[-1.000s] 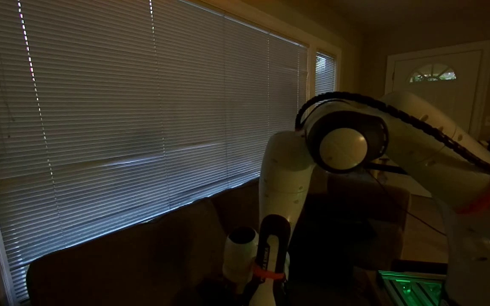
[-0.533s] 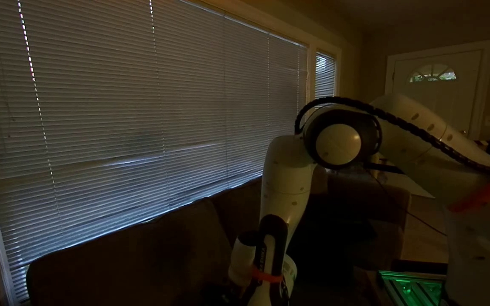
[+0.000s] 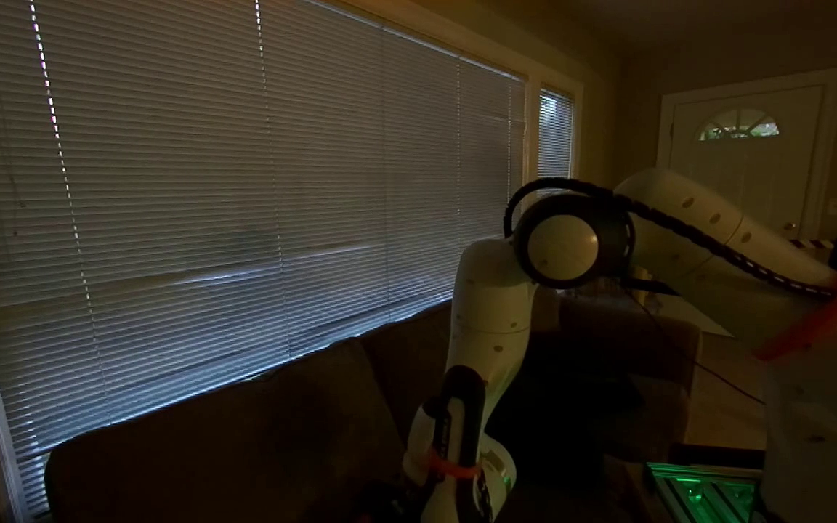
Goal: Pour the black mug's contents into the black bowl
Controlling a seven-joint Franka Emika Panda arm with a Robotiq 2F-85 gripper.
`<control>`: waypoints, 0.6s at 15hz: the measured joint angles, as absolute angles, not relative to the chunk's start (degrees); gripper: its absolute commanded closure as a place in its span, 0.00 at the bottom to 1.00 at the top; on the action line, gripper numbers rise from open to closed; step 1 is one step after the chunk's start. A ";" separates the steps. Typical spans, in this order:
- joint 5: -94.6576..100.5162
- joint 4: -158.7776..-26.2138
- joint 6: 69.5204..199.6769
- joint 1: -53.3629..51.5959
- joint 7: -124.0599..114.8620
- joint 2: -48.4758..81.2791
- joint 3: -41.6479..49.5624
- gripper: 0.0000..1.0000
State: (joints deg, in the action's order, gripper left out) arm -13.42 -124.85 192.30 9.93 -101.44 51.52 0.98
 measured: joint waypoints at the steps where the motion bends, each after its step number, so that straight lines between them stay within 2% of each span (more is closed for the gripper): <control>1: -13.90 -124.85 192.37 10.79 -100.89 51.67 0.60 0.95; 5: -15.32 -124.83 192.38 13.90 -99.44 52.27 -0.91 0.95; 6: -15.39 -124.82 192.38 14.72 -99.19 52.38 -1.44 0.69; 7: -15.40 -124.82 192.38 15.59 -98.90 52.46 -2.07 0.53; 9: -15.43 -124.77 192.38 17.14 -98.58 52.59 -3.13 0.41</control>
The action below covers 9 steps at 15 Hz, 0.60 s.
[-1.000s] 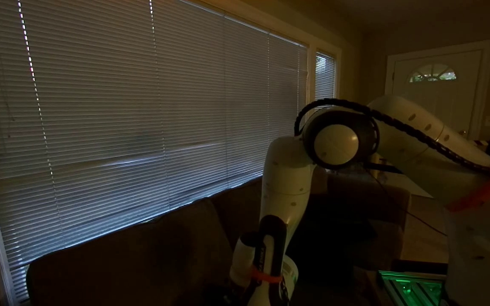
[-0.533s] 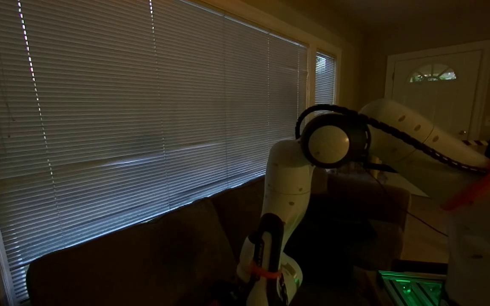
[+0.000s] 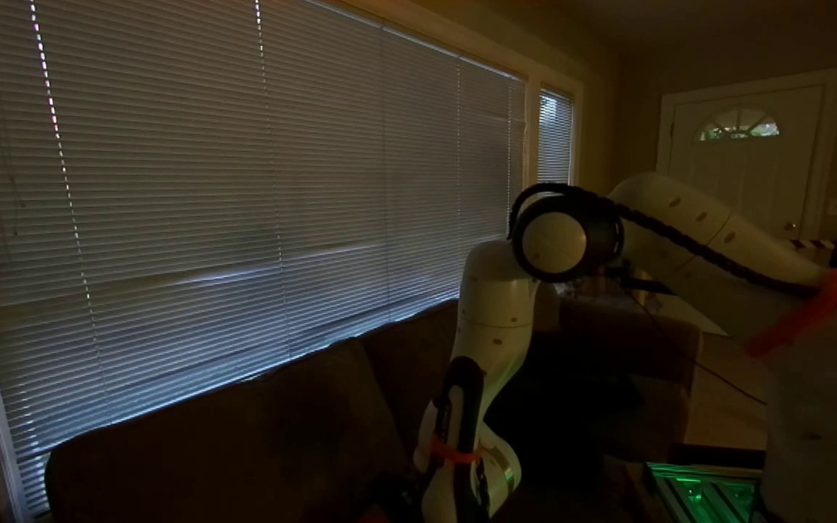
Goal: Pour the black mug's contents into the black bowl
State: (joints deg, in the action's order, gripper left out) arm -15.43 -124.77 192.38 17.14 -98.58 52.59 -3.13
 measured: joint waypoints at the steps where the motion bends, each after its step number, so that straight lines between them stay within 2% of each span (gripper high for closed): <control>1: -15.43 -124.76 192.38 17.77 -98.44 52.62 -3.53 0.32; 5: -15.61 -124.67 192.38 19.04 -97.52 52.65 -4.21 0.01; 9: -16.72 -124.27 192.34 18.87 -96.80 52.62 -4.11 0.00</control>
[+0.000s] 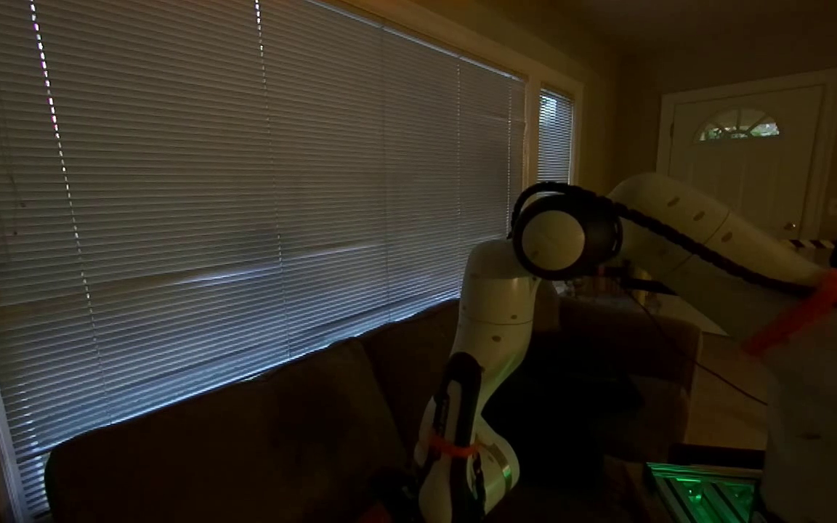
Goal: Pour the black mug's contents into the black bowl
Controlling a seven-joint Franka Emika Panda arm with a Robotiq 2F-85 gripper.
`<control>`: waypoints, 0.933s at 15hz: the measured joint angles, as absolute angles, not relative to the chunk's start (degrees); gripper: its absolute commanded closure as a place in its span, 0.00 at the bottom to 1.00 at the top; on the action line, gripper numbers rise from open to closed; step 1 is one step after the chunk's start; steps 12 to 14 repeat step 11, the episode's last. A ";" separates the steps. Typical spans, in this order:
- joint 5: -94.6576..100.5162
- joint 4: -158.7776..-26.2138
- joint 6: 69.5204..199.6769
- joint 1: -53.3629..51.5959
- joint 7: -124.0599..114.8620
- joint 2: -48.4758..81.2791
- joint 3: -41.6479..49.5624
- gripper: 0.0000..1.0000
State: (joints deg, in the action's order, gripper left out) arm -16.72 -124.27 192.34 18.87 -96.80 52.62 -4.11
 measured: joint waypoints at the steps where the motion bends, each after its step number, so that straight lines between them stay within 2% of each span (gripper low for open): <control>1: -17.11 -124.19 192.19 18.67 -96.57 52.54 -4.02 0.00; 4: -18.88 -123.90 188.51 15.86 -95.93 51.57 -1.82 0.00; 11: -13.01 -124.07 172.46 -13.24 -101.31 47.28 25.77 0.00; 14: -13.01 -124.07 172.46 -13.24 -101.31 47.28 25.77 0.00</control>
